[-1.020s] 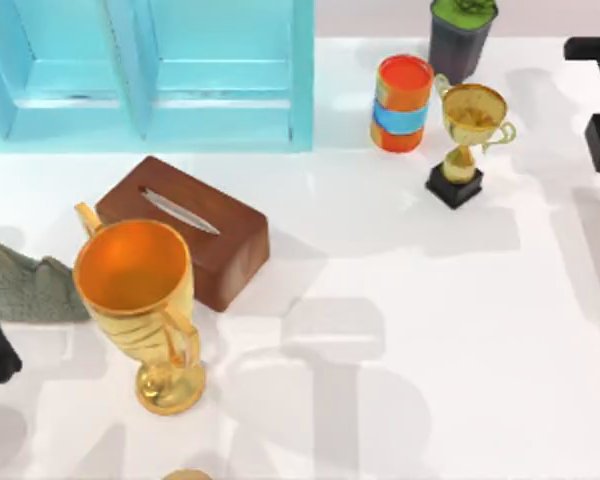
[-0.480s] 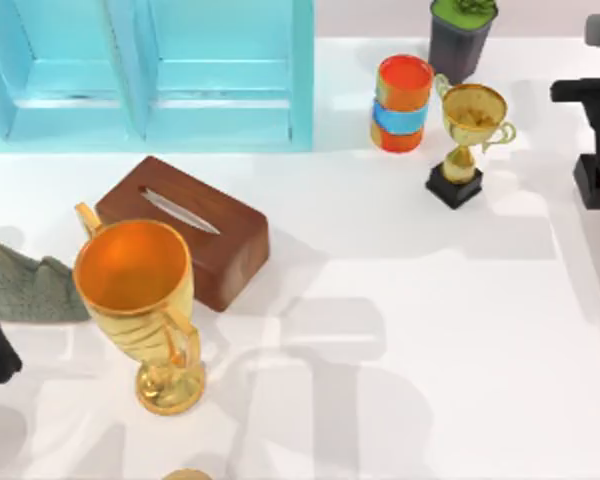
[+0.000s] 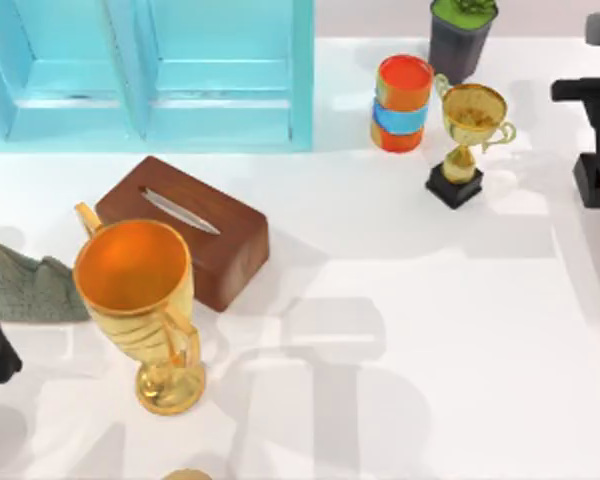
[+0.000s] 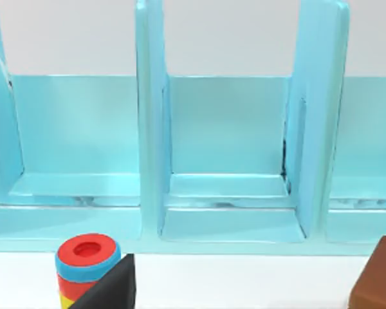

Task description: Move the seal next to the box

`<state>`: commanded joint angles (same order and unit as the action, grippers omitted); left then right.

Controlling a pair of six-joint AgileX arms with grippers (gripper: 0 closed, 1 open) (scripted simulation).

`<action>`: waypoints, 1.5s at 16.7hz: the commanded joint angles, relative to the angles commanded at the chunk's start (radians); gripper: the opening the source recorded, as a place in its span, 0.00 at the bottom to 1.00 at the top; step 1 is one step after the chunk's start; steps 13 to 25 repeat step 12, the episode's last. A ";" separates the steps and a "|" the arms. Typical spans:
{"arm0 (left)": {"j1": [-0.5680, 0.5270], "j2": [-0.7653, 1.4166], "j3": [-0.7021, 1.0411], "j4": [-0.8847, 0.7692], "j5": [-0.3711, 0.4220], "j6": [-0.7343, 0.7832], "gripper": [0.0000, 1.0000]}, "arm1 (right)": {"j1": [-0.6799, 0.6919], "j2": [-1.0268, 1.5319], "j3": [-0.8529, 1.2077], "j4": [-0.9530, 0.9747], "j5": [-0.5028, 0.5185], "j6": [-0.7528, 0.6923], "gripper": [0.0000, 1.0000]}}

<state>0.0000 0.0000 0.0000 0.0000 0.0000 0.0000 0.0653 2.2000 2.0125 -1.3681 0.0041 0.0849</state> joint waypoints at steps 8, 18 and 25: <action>0.000 0.000 0.000 0.000 0.000 0.000 1.00 | 0.000 0.000 0.000 0.000 0.000 0.000 1.00; 0.000 0.000 0.000 0.000 0.000 0.000 1.00 | 0.000 0.000 0.000 0.000 0.000 0.000 1.00; 0.000 0.000 0.000 0.000 0.000 0.000 1.00 | 0.000 0.000 0.000 0.000 0.000 0.000 1.00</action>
